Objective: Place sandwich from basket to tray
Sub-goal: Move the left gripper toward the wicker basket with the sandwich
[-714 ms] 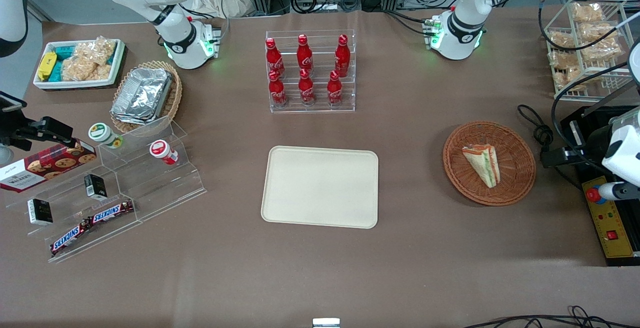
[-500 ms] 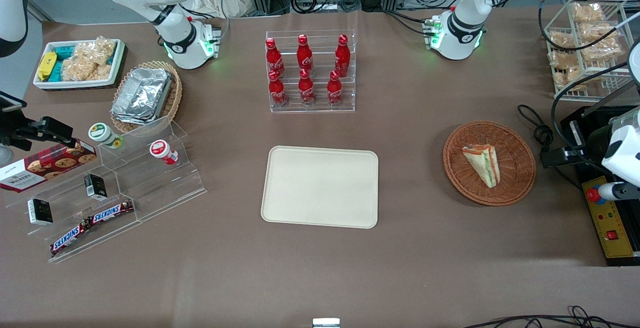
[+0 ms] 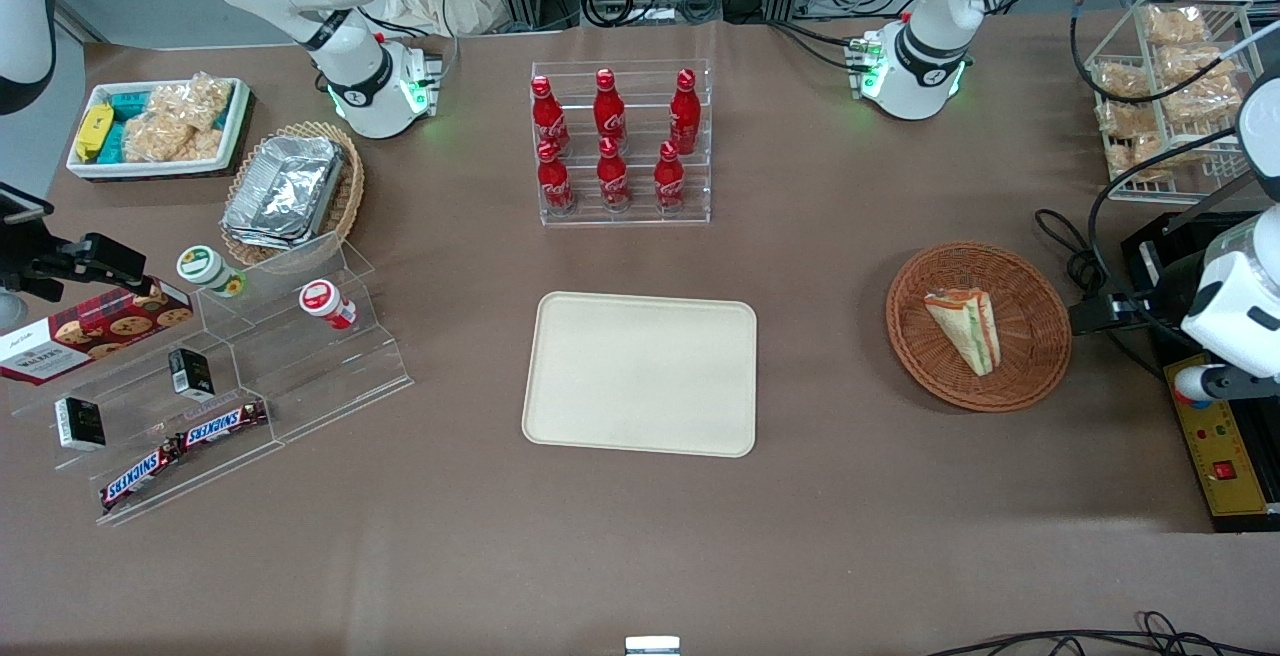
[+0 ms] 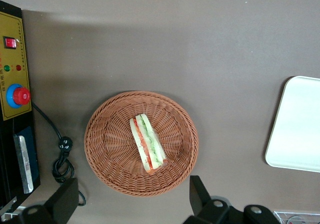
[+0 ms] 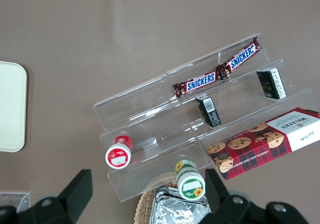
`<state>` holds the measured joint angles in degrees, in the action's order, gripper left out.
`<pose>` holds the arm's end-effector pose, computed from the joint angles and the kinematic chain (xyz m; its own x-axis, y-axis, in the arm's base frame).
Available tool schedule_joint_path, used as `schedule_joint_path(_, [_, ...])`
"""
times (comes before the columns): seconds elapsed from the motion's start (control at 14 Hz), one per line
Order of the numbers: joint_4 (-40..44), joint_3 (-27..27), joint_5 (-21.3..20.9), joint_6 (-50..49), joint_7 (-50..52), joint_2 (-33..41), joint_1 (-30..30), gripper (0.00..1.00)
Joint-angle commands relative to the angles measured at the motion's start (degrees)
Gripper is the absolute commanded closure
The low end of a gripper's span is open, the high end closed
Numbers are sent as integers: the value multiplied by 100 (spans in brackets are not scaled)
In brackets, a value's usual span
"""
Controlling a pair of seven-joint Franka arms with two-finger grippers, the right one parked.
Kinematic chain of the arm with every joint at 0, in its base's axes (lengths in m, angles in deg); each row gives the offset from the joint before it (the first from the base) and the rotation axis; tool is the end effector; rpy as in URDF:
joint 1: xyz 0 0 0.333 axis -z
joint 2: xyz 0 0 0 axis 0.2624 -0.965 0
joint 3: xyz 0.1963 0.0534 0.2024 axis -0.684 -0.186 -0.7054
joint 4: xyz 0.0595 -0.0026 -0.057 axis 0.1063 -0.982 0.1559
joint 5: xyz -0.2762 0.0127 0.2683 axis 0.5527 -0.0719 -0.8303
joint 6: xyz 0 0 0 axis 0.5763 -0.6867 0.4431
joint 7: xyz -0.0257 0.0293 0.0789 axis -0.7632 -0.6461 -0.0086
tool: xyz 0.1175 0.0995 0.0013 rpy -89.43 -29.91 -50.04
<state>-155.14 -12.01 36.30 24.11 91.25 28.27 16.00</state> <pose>0.6257 -0.0151 0.4772 0.9975 0.0591 -0.0395 0.0591 -0.9982 -0.0019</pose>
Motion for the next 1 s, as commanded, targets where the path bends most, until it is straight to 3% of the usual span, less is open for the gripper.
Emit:
schedule_joint_path(0.0, [-58, -26, -41, -22, 6, 43, 35, 1])
schedule_joint_path(0.43, [-303, -34, 21, -312, 32, -123, 26, 1])
schedule_joint_path(0.93, [-1876, -34, 91, 697, 181, -18, 26, 1])
